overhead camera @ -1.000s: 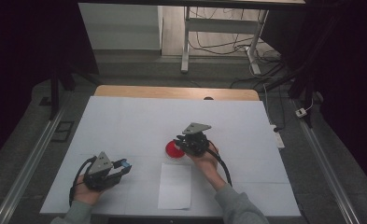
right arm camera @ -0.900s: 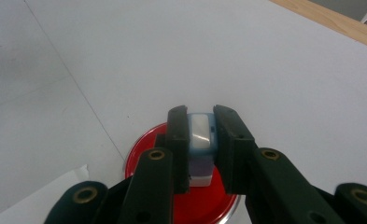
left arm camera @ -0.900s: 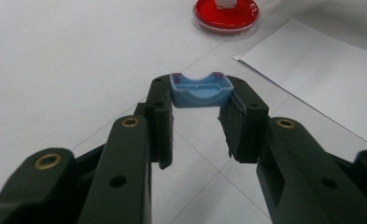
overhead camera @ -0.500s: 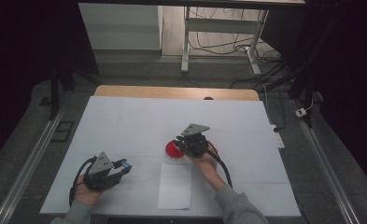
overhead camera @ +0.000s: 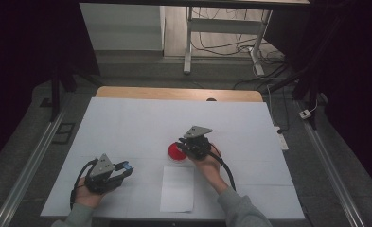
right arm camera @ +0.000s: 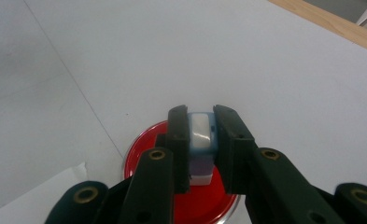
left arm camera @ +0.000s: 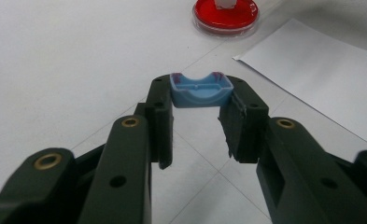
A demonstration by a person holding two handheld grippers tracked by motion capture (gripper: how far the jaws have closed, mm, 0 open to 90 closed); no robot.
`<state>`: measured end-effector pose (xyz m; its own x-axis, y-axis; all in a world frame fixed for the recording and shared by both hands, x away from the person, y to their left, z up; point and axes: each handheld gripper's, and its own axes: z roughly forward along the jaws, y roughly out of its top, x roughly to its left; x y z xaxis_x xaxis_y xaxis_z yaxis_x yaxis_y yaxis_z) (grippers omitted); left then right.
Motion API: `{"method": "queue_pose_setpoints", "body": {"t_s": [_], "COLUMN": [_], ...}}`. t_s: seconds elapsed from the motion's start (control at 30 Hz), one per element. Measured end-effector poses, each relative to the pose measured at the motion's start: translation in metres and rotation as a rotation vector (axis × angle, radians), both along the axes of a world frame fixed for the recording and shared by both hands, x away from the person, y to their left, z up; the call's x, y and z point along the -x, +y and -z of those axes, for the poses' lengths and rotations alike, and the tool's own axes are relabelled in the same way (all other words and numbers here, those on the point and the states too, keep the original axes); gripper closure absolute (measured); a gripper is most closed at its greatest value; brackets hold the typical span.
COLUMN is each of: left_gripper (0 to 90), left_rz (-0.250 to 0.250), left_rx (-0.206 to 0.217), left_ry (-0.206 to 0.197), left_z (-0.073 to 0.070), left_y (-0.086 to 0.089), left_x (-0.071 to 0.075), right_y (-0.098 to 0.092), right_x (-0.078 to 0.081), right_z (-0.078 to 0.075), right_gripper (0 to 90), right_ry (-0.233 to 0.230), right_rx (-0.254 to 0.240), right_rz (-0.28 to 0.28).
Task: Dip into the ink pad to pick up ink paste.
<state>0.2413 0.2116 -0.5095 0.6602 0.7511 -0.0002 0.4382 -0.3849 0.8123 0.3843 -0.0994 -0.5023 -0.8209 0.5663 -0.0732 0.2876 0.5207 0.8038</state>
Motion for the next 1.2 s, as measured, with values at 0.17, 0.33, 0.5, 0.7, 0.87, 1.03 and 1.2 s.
{"method": "queue_pose_setpoints", "body": {"t_s": [0.17,0.33,0.5,0.7,0.87,1.03,1.2], "left_gripper": [65.4,65.4,65.4,65.4,65.4,65.4,65.4], "left_rz": [-0.004,-0.006,-0.006,-0.006,-0.006,-0.007,-0.007], "left_rx": [-0.001,0.002,0.003,0.003,0.003,0.002,0.002], "left_ry": [-0.002,-0.002,-0.004,-0.005,-0.005,-0.005,-0.004], "left_z": [0.0,0.0,-0.001,-0.001,-0.001,-0.001,0.0], "left_y": [0.0,0.001,0.001,0.001,0.001,0.001,0.001], "left_x": [0.0,-0.001,0.0,0.0,0.0,0.0,0.0], "right_y": [-0.002,-0.007,-0.007,-0.008,-0.009,-0.011,-0.012], "right_x": [-0.001,-0.001,0.001,0.003,0.004,0.005,0.007], "right_z": [-0.002,-0.01,-0.012,-0.015,-0.018,-0.021,-0.024], "right_gripper": [75.7,75.7,75.6,75.6,75.6,75.6,75.6], "right_ry": [0.0,-0.005,0.0,-0.001,-0.006,-0.008,-0.007], "right_rx": [-0.025,-0.069,-0.073,-0.08,-0.099,-0.109,-0.122], "right_rz": [-0.001,-0.002,-0.01,-0.012,-0.012,-0.013,-0.014]}}
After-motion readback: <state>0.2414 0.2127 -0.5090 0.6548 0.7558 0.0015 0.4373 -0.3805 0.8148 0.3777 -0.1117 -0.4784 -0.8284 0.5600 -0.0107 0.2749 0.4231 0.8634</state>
